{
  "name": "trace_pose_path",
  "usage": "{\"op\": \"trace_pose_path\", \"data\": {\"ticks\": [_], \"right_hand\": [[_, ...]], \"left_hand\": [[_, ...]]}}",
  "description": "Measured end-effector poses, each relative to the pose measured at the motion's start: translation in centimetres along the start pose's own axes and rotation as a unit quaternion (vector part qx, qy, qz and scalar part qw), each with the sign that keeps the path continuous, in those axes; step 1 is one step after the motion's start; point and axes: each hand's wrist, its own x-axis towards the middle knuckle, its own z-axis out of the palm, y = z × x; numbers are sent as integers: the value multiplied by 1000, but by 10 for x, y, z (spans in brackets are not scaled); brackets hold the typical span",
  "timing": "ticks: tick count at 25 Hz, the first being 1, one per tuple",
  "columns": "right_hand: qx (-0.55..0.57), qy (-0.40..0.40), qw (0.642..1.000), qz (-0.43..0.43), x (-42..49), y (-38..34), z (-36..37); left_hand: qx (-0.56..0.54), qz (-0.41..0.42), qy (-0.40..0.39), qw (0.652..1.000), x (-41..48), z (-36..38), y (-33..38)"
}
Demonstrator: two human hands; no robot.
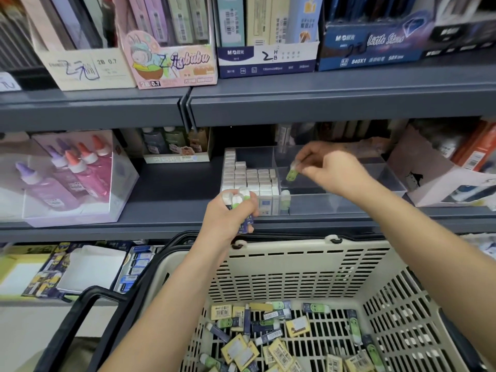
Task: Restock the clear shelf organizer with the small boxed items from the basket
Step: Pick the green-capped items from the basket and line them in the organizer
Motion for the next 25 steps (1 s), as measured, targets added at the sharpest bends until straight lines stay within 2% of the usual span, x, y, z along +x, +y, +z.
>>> {"op": "trace_pose_path", "data": {"ticks": [2,5,8,12,14,16,18,21,23,25], "right_hand": [[-45,-47,998,12,1,3,10],[-9,-89,996,17,2,8,19],[-56,-119,991,9,4,14,24],[-77,-124,989,9,2,14,23],[-105,-80,991,-13,-2,8,21],[-70,-20,997,-32,-9,-4,20],[-10,-42,998,-40,-19,-19,21],[7,-114,992,-45,-30,-29,25],[57,-113,992,-27,-29,-26,17],[129,-76,989,11,-24,-19,4]], "left_hand": [[22,-1,10,1000,3,0,-5],[27,0,10,1000,7,1,-13],[31,5,8,999,12,2,-18],[38,2,-11,999,12,0,-19],[51,0,-20,998,11,0,-17],[62,0,-19,998,9,1,-15],[69,12,-21,997,7,5,-13],[81,33,-38,995,3,11,-11],[65,35,-35,997,3,11,-9],[61,34,-23,997,4,8,-8]]}}
